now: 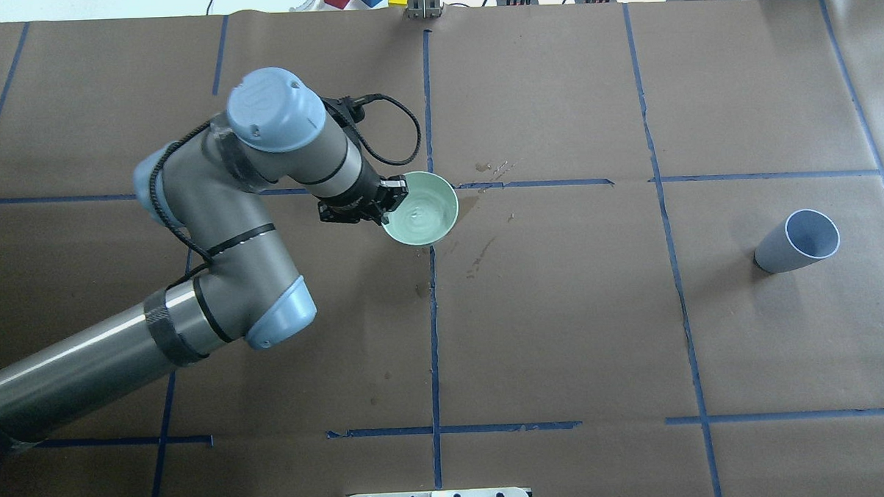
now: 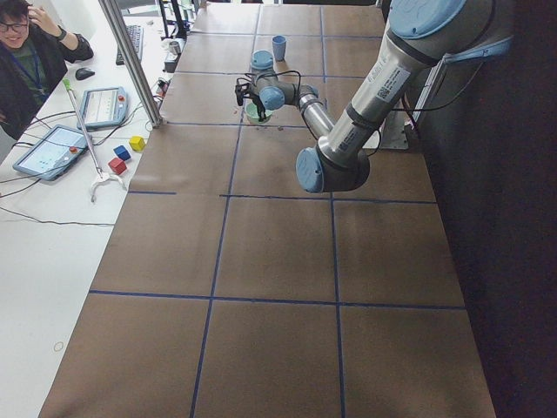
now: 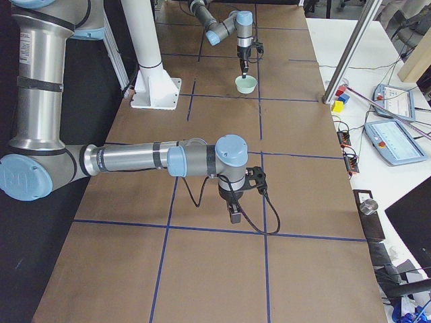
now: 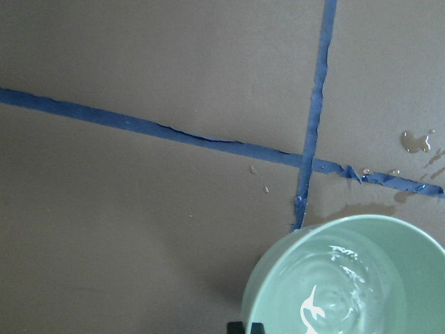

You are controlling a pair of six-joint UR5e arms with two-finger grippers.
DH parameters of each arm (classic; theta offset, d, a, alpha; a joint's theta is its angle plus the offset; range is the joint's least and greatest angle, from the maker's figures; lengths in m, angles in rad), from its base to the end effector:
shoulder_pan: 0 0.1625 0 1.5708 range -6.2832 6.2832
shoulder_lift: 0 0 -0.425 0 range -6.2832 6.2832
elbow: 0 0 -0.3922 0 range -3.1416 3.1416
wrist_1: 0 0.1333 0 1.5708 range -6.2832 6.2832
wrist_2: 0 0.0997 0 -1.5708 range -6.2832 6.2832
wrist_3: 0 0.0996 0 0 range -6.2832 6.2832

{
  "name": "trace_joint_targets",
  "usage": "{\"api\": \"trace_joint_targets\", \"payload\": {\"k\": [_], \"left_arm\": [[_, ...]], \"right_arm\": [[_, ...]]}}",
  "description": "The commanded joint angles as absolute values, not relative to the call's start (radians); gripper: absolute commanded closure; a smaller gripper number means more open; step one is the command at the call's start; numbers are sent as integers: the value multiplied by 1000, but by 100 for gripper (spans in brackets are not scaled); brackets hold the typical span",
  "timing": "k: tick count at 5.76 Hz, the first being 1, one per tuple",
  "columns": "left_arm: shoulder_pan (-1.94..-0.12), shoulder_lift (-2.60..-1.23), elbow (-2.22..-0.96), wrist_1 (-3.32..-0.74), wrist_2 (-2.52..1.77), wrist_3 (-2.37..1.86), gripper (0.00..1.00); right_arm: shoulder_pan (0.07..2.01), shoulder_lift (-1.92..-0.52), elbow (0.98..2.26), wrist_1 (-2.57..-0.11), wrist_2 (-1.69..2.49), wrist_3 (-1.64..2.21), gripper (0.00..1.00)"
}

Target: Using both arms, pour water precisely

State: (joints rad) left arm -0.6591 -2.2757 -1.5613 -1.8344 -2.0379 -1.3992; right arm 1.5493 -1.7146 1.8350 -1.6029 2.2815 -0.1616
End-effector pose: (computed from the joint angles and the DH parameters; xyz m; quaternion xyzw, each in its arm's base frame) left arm 0.5044 -0.5026 0.2044 -0.0068 0.4935 -0.1047 0.8634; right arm 0.0590 -0.4358 0.6024 0.0656 -0.3438 -0.1009 0.9313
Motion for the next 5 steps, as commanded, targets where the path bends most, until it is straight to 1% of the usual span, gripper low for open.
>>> {"api": "trace_joint_targets", "payload": {"k": [1, 3, 5], "left_arm": [[-760, -2154, -1667, -1832, -2161, -1295, 100], [-933, -2000, -1712, -1835, -2302, -1067, 100], [-1088, -1840, -1709, -1833, -2380, -788, 100]], "right_arm": [[1549, -1715, 1835, -1603, 2283, -163, 0], [1549, -1715, 1835, -1603, 2283, -164, 0], [1549, -1715, 1833, -1603, 2283, -164, 0]]}}
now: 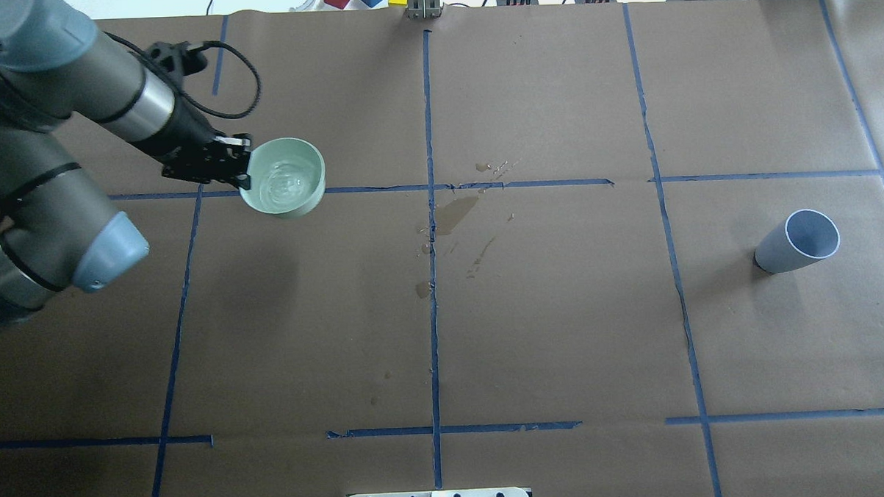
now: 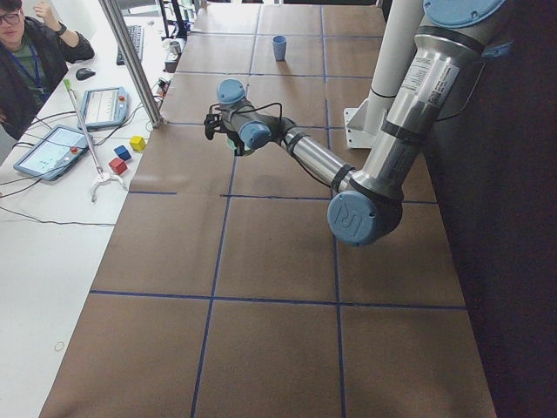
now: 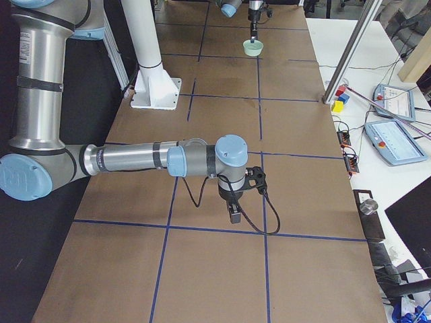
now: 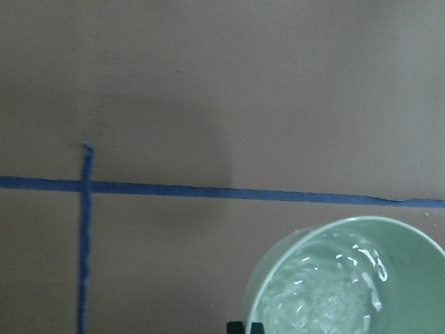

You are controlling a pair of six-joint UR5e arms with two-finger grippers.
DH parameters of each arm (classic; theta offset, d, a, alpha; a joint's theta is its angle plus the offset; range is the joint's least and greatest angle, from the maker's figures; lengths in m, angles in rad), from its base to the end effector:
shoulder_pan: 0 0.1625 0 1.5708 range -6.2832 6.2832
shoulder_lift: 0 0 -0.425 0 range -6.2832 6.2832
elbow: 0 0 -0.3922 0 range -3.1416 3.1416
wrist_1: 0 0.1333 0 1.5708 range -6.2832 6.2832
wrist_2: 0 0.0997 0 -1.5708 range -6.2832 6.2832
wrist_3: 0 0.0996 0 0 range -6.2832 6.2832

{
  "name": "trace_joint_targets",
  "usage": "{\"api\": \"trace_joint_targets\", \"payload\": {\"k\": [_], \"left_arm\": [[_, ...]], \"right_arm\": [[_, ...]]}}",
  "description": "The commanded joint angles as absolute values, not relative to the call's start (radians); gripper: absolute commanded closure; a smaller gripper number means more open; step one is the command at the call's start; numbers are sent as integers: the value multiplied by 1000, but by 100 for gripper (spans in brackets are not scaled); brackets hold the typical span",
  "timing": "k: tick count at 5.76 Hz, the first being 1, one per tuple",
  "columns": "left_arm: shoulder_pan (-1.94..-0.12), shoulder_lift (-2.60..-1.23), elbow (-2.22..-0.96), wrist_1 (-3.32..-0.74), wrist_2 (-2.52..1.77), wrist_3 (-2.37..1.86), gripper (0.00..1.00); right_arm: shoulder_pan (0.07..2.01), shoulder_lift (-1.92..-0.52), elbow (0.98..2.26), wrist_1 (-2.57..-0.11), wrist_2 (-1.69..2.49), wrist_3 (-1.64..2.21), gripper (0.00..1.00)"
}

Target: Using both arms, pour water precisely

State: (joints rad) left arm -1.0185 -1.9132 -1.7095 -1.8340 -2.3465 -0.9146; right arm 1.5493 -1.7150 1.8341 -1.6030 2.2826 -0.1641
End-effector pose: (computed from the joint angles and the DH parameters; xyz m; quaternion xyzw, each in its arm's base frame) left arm 0.2669 -0.5543 0.3661 0.0142 0.4871 -0.0201 0.8730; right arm 0.0589 -0.4356 0.6030 0.0654 -0.3443 -0.1018 0.9310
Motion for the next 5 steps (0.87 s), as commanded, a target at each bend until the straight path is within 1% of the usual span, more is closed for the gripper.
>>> {"api": "trace_joint_targets", "payload": {"k": [1, 2, 3, 4, 5], "left_arm": [[-1145, -1763, -1704, -1835, -2381, -661, 100], [-1185, -1703, -1694, -1839, -2382, -558, 100], [-1187, -1643, -1671, -1909, -2381, -517, 100], [-1189, -1593, -1592, -2069, -2381, -520, 100], [-1189, -1586, -1491, -2208, -2381, -528, 100]], "right_arm": [[1549, -1715, 1835, -1603, 2283, -164, 0], [1549, -1715, 1836, -1603, 2283, -164, 0], [1549, -1715, 1836, -1603, 2283, -164, 0], [1549, -1715, 1835, -1603, 2283, -164, 0], [1549, -1715, 1836, -1603, 2283, -164, 0]]}}
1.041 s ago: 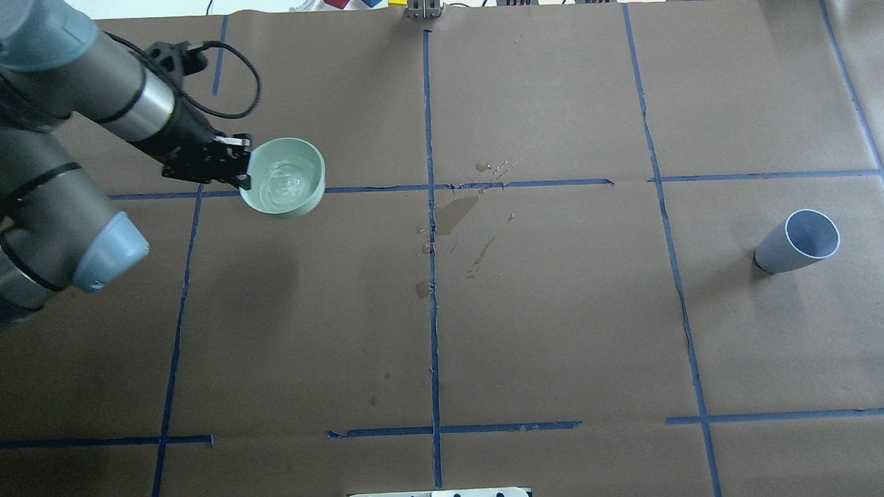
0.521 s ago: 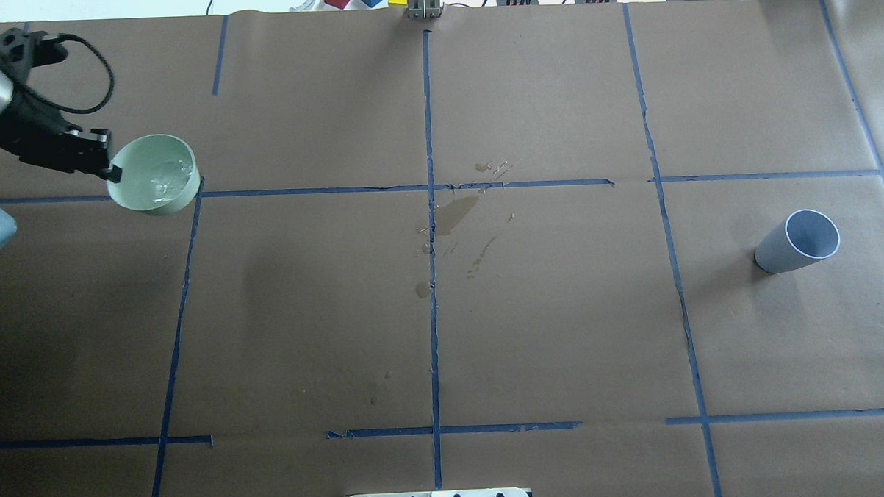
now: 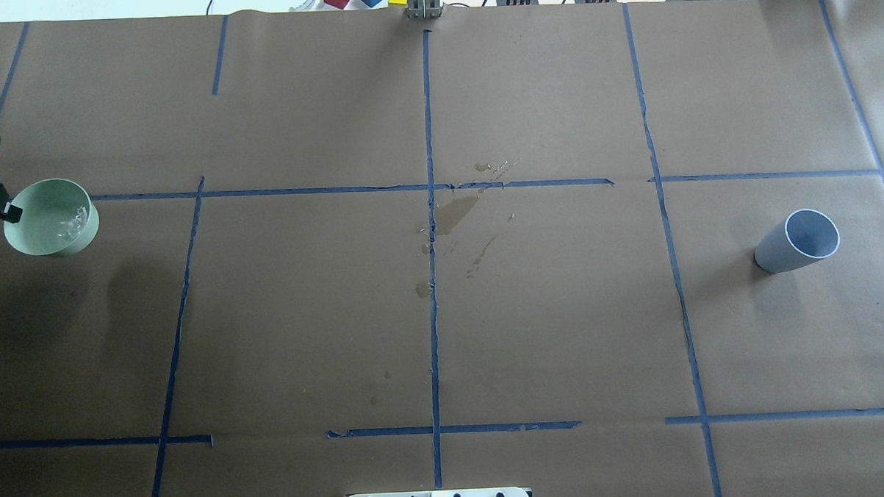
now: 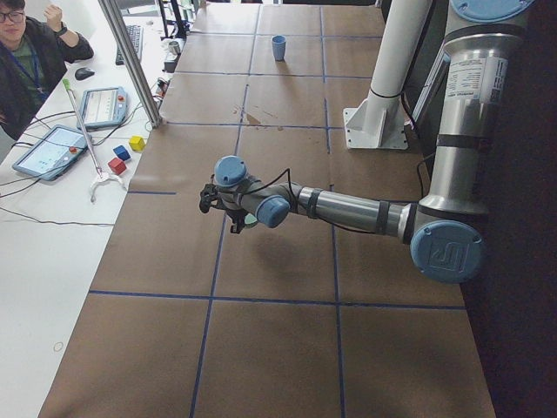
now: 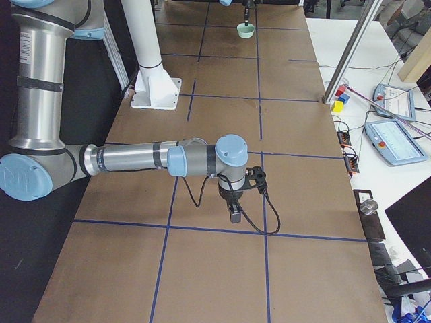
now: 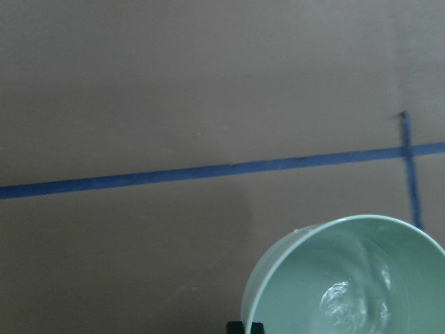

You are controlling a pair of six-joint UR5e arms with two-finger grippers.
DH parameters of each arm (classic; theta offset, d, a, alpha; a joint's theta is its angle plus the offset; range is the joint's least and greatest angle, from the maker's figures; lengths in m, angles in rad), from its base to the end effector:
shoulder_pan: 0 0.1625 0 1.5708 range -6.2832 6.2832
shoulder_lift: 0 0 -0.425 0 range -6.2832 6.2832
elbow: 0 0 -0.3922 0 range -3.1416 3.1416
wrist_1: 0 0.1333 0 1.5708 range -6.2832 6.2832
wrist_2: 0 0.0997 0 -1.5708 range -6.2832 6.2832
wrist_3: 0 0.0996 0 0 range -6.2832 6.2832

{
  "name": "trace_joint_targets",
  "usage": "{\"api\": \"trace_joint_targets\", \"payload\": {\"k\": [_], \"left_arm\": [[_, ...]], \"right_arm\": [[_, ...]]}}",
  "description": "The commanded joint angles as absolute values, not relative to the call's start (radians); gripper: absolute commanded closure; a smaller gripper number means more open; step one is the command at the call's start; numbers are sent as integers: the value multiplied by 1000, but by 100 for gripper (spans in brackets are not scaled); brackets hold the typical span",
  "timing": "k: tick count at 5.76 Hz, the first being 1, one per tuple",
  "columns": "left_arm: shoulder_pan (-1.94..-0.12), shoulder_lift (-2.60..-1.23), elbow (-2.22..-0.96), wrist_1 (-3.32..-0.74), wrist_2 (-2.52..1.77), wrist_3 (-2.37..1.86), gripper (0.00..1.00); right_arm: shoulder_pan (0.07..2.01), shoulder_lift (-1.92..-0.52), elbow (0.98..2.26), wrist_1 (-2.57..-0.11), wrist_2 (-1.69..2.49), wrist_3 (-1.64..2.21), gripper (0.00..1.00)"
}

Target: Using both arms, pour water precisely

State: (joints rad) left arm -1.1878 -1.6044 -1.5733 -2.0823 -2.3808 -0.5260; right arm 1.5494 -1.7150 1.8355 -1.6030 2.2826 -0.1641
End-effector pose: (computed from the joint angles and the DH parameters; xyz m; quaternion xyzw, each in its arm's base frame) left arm 0.1402 -0.5118 0.5798 0.0568 0.4499 0.0431 0.8902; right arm 0.0589 -0.4356 0.6023 0.0661 -0.3443 -0.1020 0.9310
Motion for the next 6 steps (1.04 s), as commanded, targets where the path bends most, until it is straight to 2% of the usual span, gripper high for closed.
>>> {"api": "trace_joint_targets", "payload": {"k": [1, 6], "left_arm": [[-1189, -1568, -1461, -2262, -2384, -531, 100], [-1175, -1565, -1447, -2337, -2399, -665, 98]], "right_arm": [[1549, -1715, 1836, -1603, 2283, -166, 0], [1549, -1717, 1833, -1603, 2283, -169, 0]]}}
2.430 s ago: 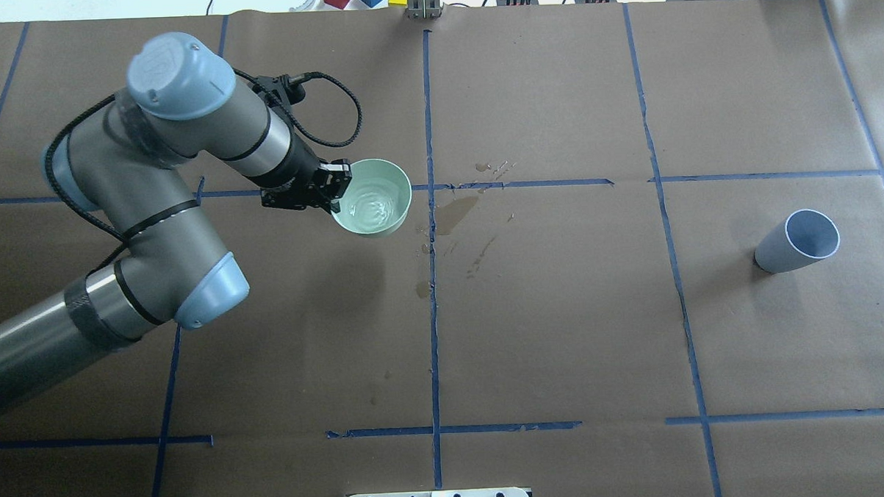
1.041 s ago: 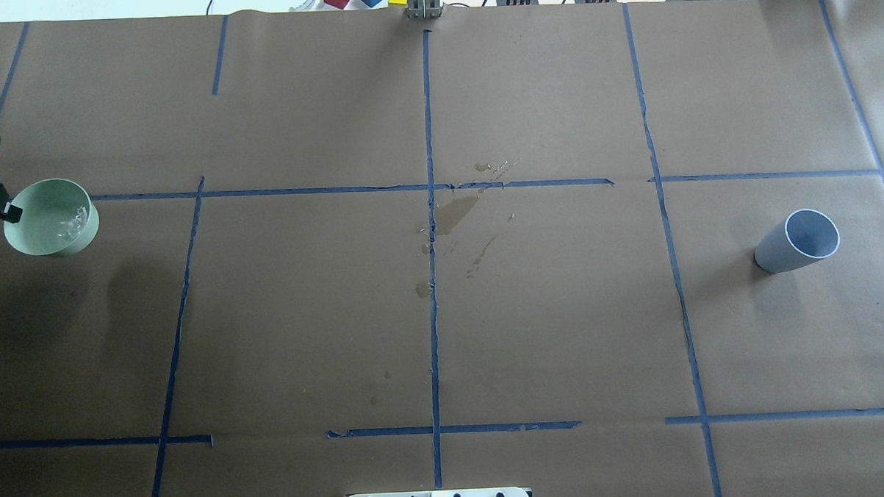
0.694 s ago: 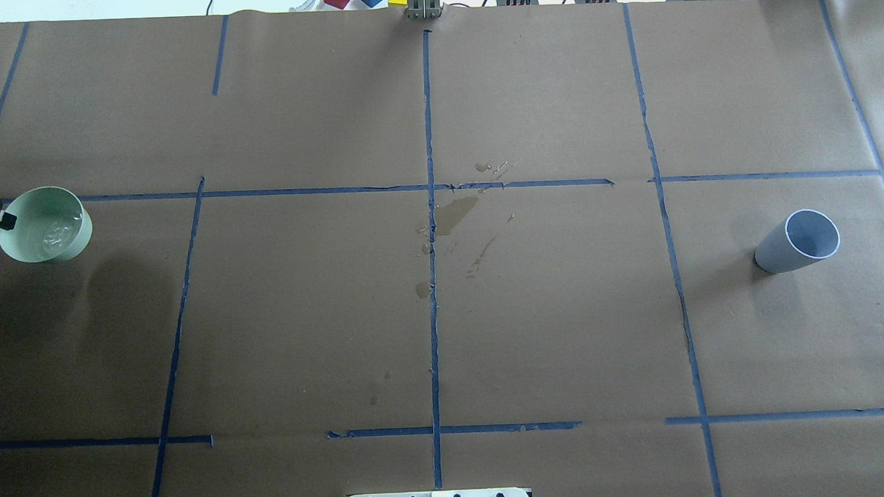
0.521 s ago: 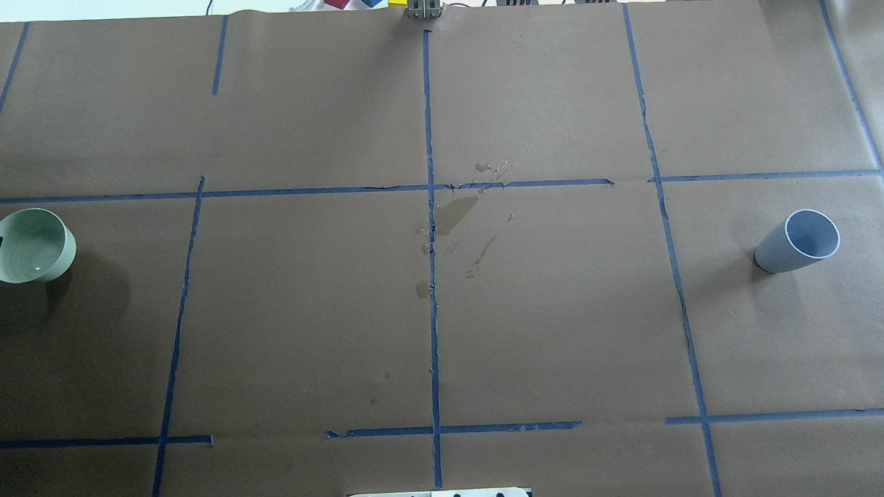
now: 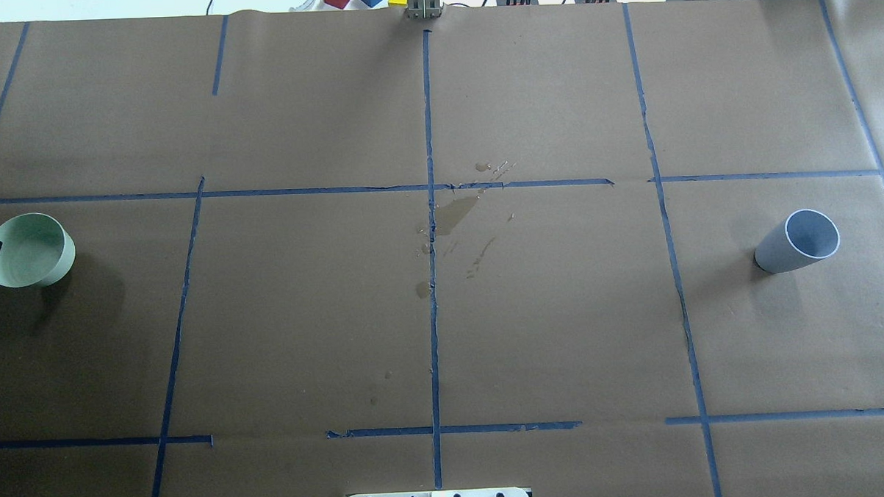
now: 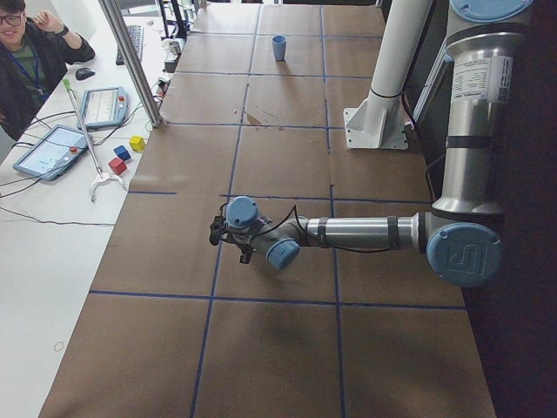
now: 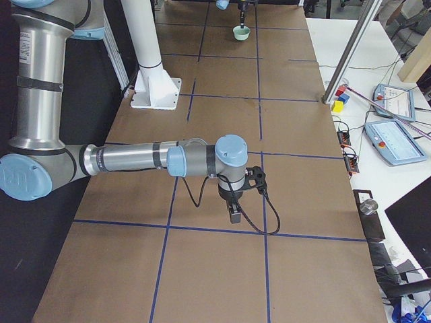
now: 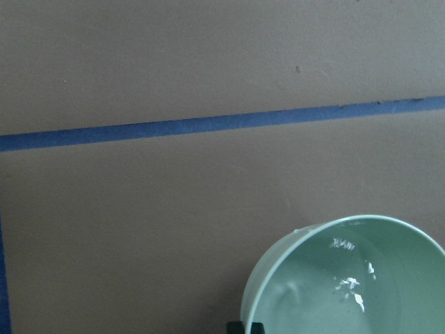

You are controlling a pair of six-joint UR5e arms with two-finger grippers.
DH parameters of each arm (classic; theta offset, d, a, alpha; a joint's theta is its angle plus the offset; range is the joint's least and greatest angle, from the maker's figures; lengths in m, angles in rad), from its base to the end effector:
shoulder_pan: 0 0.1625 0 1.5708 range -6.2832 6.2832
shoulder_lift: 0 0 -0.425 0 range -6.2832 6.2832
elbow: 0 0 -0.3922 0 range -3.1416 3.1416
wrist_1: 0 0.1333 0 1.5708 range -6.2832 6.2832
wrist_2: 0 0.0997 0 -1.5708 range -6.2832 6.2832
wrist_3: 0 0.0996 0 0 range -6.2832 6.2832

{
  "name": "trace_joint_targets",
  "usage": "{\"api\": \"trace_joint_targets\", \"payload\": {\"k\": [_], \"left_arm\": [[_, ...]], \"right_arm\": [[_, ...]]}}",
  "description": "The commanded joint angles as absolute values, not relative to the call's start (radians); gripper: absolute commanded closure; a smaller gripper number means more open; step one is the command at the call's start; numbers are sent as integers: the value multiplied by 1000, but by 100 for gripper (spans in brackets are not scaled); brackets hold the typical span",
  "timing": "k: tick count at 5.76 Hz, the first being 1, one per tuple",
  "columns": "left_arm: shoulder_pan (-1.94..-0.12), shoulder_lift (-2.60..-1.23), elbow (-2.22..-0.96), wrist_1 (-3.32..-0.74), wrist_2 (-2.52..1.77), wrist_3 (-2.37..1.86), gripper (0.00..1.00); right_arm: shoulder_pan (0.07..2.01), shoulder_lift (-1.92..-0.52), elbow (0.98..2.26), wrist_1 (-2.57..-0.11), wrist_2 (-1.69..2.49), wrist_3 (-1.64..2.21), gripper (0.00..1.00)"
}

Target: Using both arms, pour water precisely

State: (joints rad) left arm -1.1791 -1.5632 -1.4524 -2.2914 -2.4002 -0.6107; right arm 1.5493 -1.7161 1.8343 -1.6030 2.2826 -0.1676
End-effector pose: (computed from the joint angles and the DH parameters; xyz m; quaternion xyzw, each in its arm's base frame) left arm 0.1379 -0.4906 0.6366 0.0500 0.4667 0.0217 0.8827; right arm 0.0589 -0.4351 0.6033 0.0656 -0.3442 -0.1033 0.9309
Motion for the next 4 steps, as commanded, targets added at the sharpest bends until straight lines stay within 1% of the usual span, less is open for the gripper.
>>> {"api": "trace_joint_targets", "payload": {"k": [1, 2, 4], "left_arm": [[-1155, -1566, -1445, -2359, -2399, -705, 97], [-1128, -1571, -1447, -2362, -2399, -715, 90], [-1100, -1577, -1445, -2362, -2395, -715, 51]], "right_arm": [[1549, -1718, 1833, -1603, 2283, -170, 0], [1549, -1718, 1833, -1603, 2283, -170, 0], [1549, -1718, 1833, -1603, 2284, -170, 0]]}}
